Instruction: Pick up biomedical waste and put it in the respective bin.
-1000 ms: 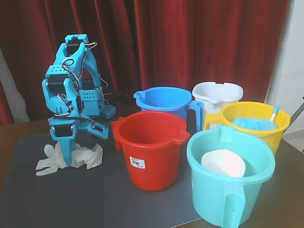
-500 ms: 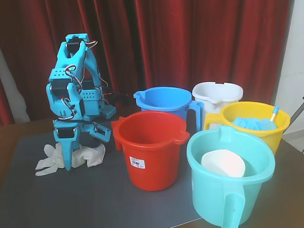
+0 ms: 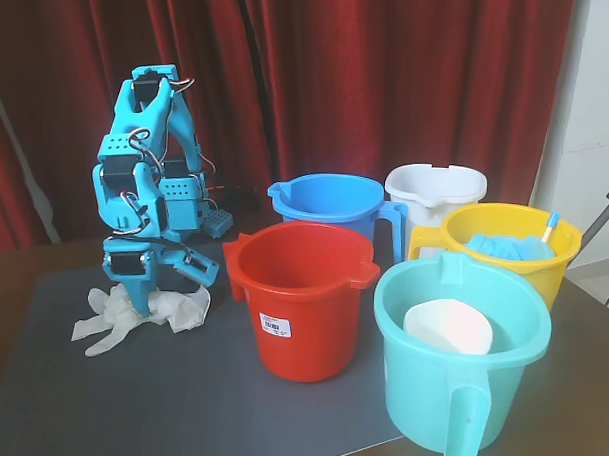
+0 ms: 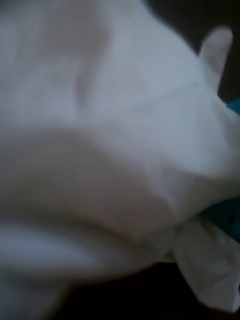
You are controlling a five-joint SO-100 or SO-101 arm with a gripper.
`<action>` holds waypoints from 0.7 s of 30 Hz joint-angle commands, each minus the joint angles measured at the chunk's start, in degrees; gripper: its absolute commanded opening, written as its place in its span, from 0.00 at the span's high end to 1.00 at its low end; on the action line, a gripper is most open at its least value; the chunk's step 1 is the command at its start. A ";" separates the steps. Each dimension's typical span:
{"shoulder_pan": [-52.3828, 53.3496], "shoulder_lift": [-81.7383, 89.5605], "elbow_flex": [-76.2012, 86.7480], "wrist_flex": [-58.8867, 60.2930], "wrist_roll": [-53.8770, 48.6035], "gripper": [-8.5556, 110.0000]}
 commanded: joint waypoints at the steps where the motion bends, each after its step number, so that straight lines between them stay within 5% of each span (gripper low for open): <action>1: 0.26 0.88 -1.67 -1.67 7.12 0.93; 7: -6.24 1.14 -10.90 1.32 22.94 0.93; 21: -5.36 9.14 -43.86 37.62 27.77 0.93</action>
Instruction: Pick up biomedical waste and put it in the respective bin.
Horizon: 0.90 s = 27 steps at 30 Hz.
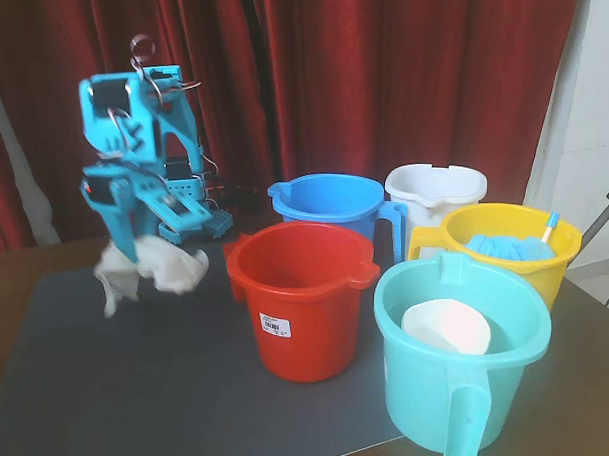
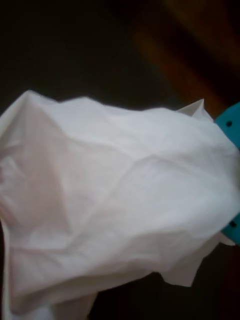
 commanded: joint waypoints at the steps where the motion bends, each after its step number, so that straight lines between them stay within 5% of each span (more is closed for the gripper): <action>1: -0.26 4.57 -7.03 4.13 0.35 0.93; 16: -18.02 3.69 -31.64 10.72 36.30 0.93; 27: -34.37 -0.97 -34.10 -6.77 55.55 0.93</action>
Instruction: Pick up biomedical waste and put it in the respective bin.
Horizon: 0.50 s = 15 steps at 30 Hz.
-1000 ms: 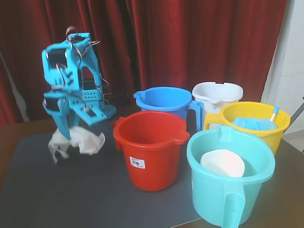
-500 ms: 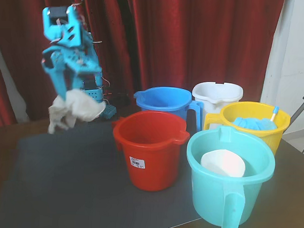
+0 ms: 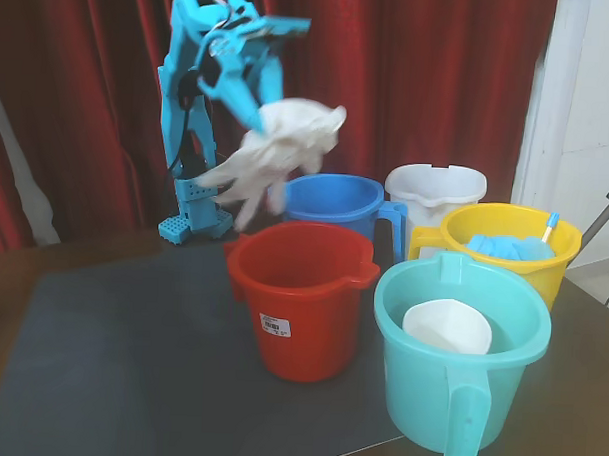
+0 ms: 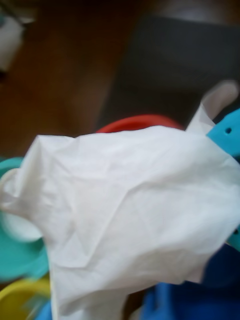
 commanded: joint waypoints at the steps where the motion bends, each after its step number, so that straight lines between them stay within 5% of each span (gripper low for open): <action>1: -1.67 -2.90 -1.85 -5.19 0.97 0.93; 15: -0.97 -16.44 -1.85 -22.59 0.09 0.93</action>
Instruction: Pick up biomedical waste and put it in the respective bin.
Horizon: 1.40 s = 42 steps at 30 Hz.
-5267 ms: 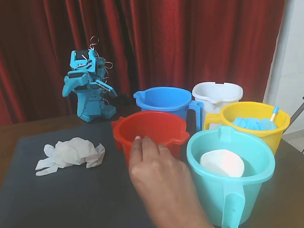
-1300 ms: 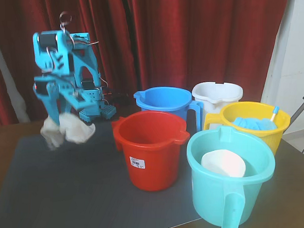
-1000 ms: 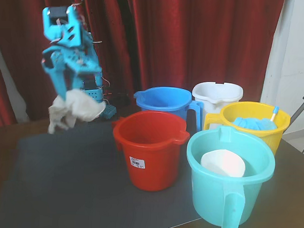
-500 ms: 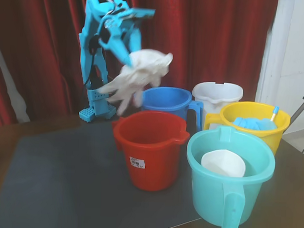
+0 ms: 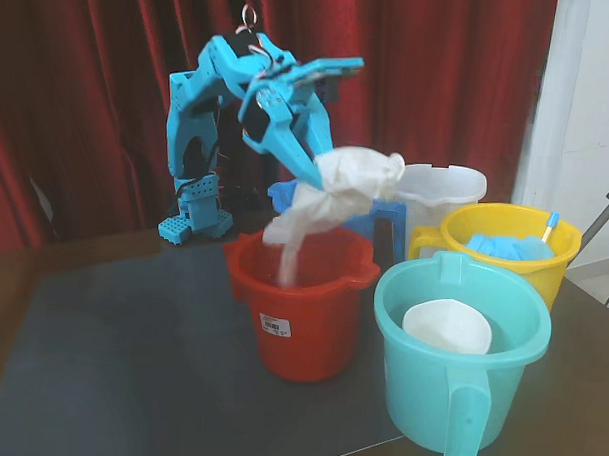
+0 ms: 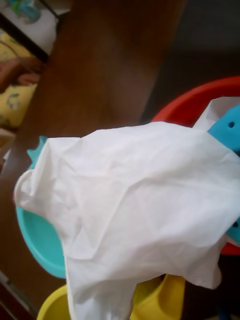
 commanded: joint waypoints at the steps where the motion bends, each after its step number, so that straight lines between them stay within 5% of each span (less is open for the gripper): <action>1: 0.26 -0.70 -1.85 -2.02 -0.44 0.93; 26: 5.71 24.70 15.12 11.16 -7.56 0.78; 34: 13.71 56.07 33.49 23.47 -32.52 0.82; 42: 25.14 91.14 62.75 22.50 -65.04 0.91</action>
